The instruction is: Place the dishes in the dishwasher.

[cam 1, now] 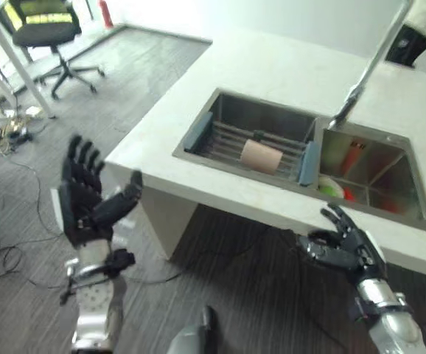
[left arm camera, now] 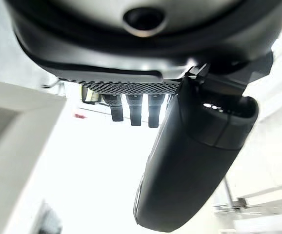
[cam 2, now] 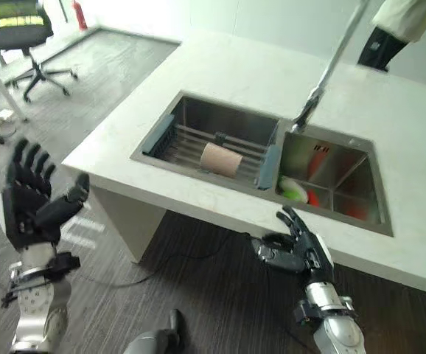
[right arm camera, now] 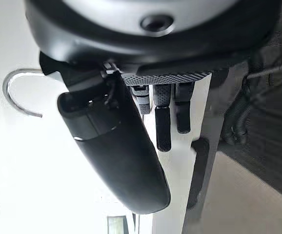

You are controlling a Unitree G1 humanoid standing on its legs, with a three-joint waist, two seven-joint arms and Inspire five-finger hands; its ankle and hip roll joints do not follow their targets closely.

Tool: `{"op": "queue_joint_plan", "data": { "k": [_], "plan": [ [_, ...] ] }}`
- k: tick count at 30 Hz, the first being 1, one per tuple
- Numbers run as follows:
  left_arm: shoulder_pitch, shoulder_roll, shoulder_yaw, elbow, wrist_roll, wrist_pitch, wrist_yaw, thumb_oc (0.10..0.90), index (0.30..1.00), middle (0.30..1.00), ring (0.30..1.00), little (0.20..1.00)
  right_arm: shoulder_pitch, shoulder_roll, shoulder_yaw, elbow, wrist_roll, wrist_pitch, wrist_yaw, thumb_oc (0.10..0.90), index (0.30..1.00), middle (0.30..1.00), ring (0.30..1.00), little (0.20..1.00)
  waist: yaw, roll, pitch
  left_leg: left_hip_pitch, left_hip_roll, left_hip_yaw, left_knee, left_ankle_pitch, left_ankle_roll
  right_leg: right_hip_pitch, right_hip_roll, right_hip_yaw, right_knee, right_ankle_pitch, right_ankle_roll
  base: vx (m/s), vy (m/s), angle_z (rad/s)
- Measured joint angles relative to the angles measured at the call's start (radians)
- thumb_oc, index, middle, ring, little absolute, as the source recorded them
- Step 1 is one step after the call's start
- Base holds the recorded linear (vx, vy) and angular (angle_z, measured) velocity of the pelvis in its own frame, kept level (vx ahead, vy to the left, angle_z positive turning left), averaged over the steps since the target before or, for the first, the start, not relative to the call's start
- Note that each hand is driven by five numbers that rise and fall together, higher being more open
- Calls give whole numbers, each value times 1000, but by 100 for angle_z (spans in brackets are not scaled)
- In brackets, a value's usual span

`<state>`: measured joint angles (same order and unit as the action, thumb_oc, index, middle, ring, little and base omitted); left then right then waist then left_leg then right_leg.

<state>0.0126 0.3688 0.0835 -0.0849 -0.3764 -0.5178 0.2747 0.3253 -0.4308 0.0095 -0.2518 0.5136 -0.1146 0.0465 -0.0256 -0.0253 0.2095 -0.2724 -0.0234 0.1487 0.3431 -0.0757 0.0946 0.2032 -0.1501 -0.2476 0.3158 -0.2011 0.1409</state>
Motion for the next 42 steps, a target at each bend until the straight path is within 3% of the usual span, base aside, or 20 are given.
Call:
{"op": "queue_joint_plan", "data": {
  "k": [4,6,7,10,13,18,19,21,24,25,27,28,30,32,34,35,37,38,40,42],
  "plan": [
    [59,14,54,-93,8,-48,3,800,900,900,900,900,-106,73,17,-27,1,-20,15,800,900,900,900,900,11,-9,11,36,4,27,4,-28,25,-197,-32,42,367,62,47,109,120,0],
    [65,21,68,-93,8,-46,6,800,900,900,900,900,-125,74,18,-25,2,-24,34,800,900,900,900,900,38,-44,1,77,16,92,-74,-37,-124,-255,-44,-14,236,61,-40,136,-80,-70],
    [68,70,74,-120,8,-47,-2,800,900,900,900,900,-150,29,-6,-63,25,-42,54,800,900,900,900,900,54,-23,15,55,73,-31,126,-151,7,-323,-59,-63,127,51,55,159,-141,-78],
    [80,59,72,-133,8,-37,-18,800,900,900,900,900,-109,25,-31,-104,96,-44,81,800,900,900,900,900,31,-64,10,118,31,30,39,-154,-44,-430,-111,-96,56,128,25,185,-172,-33],
    [88,40,57,-133,8,-27,-23,800,900,900,900,900,-105,35,-42,-119,190,-49,112,800,900,900,900,900,-3,-64,10,155,6,44,35,-160,-24,-460,-153,-103,25,190,13,179,-182,-7],
    [81,42,14,-183,10,-24,-16,800,900,900,900,900,-176,42,-20,-144,233,-51,100,800,900,900,900,900,0,-70,5,231,3,58,-22,-158,-21,-411,-78,-92,-12,199,-18,179,-176,4],
    [80,40,10,-186,10,-22,-13,800,900,900,900,900,-209,42,-15,-142,230,-51,91,800,900,900,900,900,0,-59,6,243,8,64,-28,-161,-28,-407,-65,-88,-17,201,-75,128,-138,-22],
    [78,42,-9,-208,11,1,-21,800,900,900,900,900,-228,30,-26,-141,203,-62,65,800,900,900,900,900,-3,-23,-7,252,37,69,-43,-160,-55,-397,-27,-86,-25,193,-104,152,-151,-27],
    [82,42,-8,-220,6,17,-53,800,900,900,900,900,-202,27,-66,-92,202,-66,39,800,900,900,900,900,-40,-16,-9,325,77,86,-112,-144,-111,-369,32,-74,-21,141,-137,243,-174,-32],
    [87,42,-9,-220,-2,18,-64,800,900,900,900,900,-191,25,-76,-87,201,-68,37,800,900,900,900,900,-46,-6,-11,340,94,105,-129,-138,-159,-367,44,-79,-15,119,-134,227,-163,-33],
    [102,36,-15,-220,-12,41,-77,800,900,900,900,900,-159,37,-94,-71,194,-71,36,800,900,900,900,900,-15,-47,-9,262,95,163,117,-82,-275,-359,5,-30,20,74,-173,136,33,-38],
    [101,23,-32,-209,-11,44,-89,800,900,900,900,900,-158,37,-104,-65,194,-75,34,800,900,900,900,900,-10,-45,-7,158,109,110,322,15,-297,-339,-5,-20,8,76,-181,180,188,-55],
    [125,9,-44,-196,-7,42,-117,800,900,900,900,900,-188,24,-97,-54,193,-71,32,800,900,900,900,900,-1,3,-15,83,165,89,187,-57,-220,-312,41,8,-50,91,-144,179,252,-51],
    [122,10,-45,-198,-1,42,-140,800,900,900,900,900,-222,26,-93,-32,191,-68,31,800,900,900,900,900,-4,58,-11,45,200,30,9,-52,-204,-312,99,34,-50,85,-149,201,249,-66],
    [132,10,-41,-196,-2,42,-156,800,900,900,900,900,-214,24,-87,-9,154,-49,31,800,900,900,900,900,-3,57,-1,2,173,-97,-17,-40,-219,-278,141,99,-79,89,-152,137,243,-116],
    [125,11,-39,-186,7,45,-159,800,900,900,900,900,-206,-11,-76,-10,148,-49,32,800,900,900,900,900,-2,52,5,7,162,-126,-41,-20,-186,-261,158,144,-83,85,-150,94,265,-115],
    [70,68,-51,-150,42,103,-233,800,900,900,900,900,-141,-34,-110,-43,128,-53,29,800,900,900,900,900,-51,28,0,64,133,-10,-84,74,-125,-242,97,158,-49,35,-114,114,326,-47],
    [59,108,-52,-149,40,134,-273,800,900,900,900,900,-111,-32,-116,-64,127,-53,34,800,900,900,900,900,-52,23,-2,67,106,5,-54,45,-96,-222,64,155,-56,28,-94,92,261,10],
    [-30,363,-40,-127,52,222,-396,800,900,900,900,900,-135,-5,-119,-76,115,-37,49,800,900,900,900,900,-49,26,-3,101,19,42,-67,9,-40,-217,-42,91,-13,11,-65,53,188,-12],
    [-72,414,-37,-121,100,254,-403,800,900,900,900,900,-171,-5,-119,-76,102,-14,53,800,900,900,900,900,-45,31,-3,118,4,58,-85,2,-23,-218,-58,93,-25,16,-55,28,120,-17]
  ]
}}
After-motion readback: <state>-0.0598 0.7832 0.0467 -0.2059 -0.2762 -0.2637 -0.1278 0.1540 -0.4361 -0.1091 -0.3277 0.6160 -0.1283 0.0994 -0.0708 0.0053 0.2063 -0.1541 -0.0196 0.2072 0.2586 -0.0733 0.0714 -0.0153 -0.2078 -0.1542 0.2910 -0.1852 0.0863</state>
